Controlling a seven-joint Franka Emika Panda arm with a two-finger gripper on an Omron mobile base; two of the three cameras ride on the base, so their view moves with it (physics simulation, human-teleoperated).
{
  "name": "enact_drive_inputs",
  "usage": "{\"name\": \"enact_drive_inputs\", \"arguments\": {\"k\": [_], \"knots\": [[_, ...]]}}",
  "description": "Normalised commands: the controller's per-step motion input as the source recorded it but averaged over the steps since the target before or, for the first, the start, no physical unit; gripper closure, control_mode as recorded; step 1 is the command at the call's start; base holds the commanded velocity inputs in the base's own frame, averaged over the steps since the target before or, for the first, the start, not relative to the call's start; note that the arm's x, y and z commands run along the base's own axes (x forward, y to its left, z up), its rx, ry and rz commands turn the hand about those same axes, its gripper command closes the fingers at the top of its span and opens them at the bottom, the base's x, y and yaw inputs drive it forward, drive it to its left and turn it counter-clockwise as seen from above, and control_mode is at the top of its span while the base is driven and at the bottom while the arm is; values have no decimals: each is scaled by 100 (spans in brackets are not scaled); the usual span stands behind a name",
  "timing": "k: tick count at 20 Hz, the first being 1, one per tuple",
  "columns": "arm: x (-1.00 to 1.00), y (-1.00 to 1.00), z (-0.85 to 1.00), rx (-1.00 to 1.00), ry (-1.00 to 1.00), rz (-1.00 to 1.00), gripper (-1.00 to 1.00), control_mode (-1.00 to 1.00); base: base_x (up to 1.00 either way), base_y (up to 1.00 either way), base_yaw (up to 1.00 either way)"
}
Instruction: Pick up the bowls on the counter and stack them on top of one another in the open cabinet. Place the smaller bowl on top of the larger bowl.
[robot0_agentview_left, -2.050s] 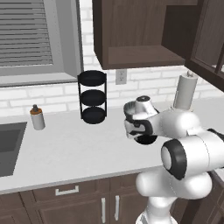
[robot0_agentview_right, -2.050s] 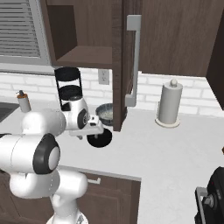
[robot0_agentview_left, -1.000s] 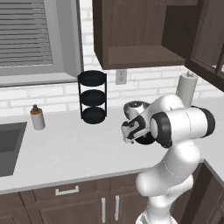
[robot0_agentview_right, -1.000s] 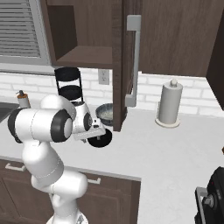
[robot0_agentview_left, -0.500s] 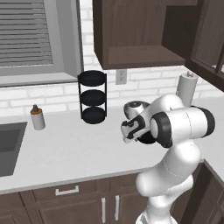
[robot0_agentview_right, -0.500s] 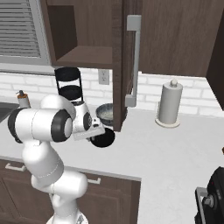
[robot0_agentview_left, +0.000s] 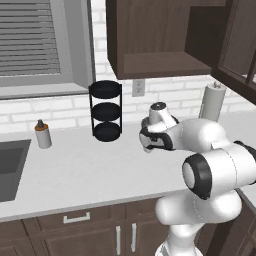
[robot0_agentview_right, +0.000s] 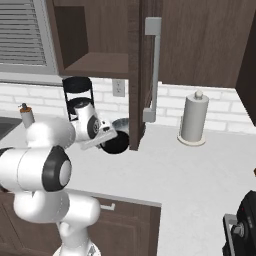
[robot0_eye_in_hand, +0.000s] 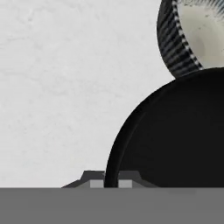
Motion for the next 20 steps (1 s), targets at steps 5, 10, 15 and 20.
{"name": "enact_drive_inputs", "arguments": {"k": [5, 10, 15, 20], "knots": [[38, 0, 98, -1, -1, 14, 100, -100, 0, 0, 0], [96, -8, 56, -1, 2, 15, 100, -100, 0, 0, 0], [97, -10, -5, -13, 6, 17, 100, -100, 0, 0, 0], [54, -10, -73, -15, 17, 21, 100, -100, 0, 0, 0]]}}
